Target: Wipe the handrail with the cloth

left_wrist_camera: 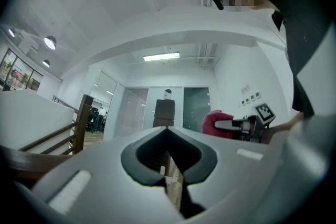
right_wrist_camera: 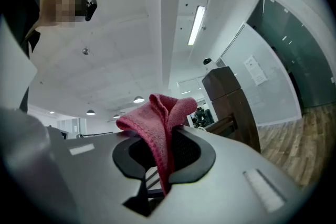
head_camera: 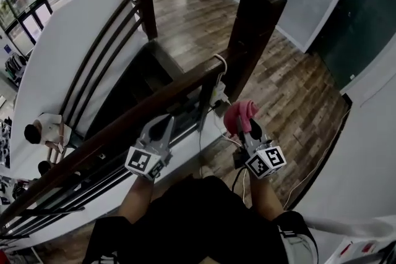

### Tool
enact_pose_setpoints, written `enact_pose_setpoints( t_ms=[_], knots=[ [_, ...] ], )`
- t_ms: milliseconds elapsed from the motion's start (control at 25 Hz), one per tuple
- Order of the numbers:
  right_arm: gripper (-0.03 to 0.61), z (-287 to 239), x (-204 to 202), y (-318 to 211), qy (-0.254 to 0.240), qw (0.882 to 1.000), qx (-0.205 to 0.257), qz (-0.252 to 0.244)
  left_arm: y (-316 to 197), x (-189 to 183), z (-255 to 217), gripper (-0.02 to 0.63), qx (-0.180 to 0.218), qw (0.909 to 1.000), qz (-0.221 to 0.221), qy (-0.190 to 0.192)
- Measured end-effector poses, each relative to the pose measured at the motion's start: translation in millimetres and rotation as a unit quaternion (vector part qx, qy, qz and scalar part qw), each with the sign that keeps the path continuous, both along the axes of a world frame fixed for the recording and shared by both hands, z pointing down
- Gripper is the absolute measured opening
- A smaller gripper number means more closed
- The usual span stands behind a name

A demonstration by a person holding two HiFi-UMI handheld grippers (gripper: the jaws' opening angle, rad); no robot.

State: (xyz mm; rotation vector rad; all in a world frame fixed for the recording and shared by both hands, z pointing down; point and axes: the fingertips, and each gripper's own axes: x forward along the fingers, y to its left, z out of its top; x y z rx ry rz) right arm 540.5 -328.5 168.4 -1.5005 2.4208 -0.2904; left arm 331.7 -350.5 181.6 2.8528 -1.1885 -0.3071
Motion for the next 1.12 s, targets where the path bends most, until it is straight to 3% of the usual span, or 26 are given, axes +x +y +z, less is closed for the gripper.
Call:
enact_pose_setpoints(
  t_ms=[120, 480, 800, 1120],
  knots=[
    [0.048, -5, -1, -33, 0.003, 0.999, -0.001, -0.047, -16, 15, 2, -0.002, 0.007, 0.9998, -0.008, -0.017],
    [0.048, -19, -9, -119, 0.049, 0.990, 0.022, -0.133, -52, 30, -1, -0.002, 0.005, 0.9983, -0.057, -0.009],
    [0.048, -9, -15, -179, 0.120, 0.980, 0.012, -0.161, -64, 28, -3, -0.002, 0.005, 0.9945, -0.103, -0.014],
    [0.048, 24, -27, -235, 0.215, 0.963, -0.063, -0.152, -73, 31, 5, -0.002, -0.012, 0.9891, -0.146, -0.014]
  ],
)
